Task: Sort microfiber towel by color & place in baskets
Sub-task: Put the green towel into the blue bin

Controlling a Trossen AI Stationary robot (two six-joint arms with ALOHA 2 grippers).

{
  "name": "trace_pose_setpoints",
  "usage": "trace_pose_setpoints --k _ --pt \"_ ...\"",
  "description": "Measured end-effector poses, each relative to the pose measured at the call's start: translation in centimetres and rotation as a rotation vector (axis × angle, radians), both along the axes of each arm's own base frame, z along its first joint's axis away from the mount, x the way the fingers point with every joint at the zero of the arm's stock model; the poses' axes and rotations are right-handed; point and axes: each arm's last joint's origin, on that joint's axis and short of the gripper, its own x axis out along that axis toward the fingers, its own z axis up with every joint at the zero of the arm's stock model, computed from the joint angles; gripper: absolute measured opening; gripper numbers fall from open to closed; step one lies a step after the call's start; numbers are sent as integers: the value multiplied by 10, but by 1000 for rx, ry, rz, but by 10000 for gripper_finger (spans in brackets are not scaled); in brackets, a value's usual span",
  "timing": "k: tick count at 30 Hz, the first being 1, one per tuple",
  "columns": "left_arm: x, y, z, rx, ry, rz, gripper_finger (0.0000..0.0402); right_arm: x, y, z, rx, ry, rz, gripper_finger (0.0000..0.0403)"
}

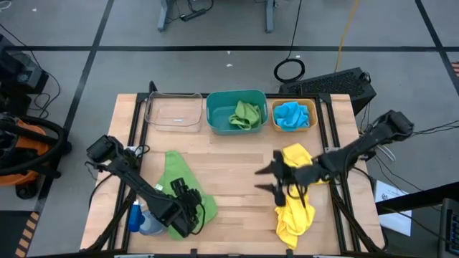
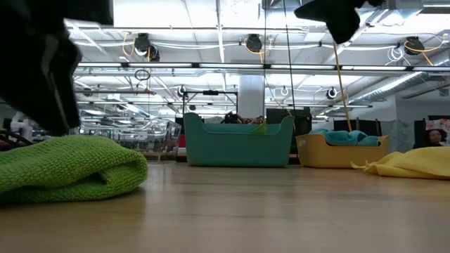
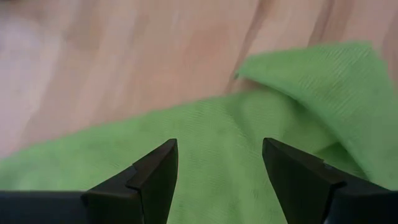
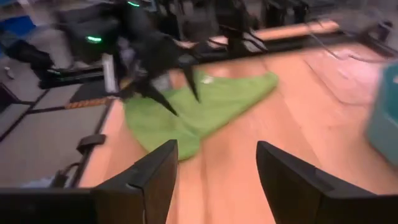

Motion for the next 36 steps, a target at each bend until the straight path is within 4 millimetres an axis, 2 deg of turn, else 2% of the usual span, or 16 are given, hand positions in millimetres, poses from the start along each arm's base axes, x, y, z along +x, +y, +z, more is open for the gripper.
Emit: trace_pose_setpoints --k 3,6,10,16,21,28,32,36 --pt "-2 6 -14 -49 19 34 240 -4 21 -16 -42 -29 -3 210" --pt "-7 14 -25 -45 48 70 240 -4 34 -28 -103 -11 -32 210" --pt "-10 24 -42 -45 47 76 240 2 40 -43 -145 25 -39 210" --pt "-10 37 -62 -96 -27 67 233 12 44 -52 -179 -4 -30 210" --pt "-8 42 -71 -132 -98 91 169 18 48 -52 -218 -67 -9 210" --pt "1 39 -71 -102 -231 59 20 19 48 -51 -230 -73 0 210" --pt "2 39 -67 -91 -240 44 18 19 49 -54 -236 -61 3 210" --pt "7 35 -55 -75 -254 -14 16 22 50 -63 -251 -36 4 210"
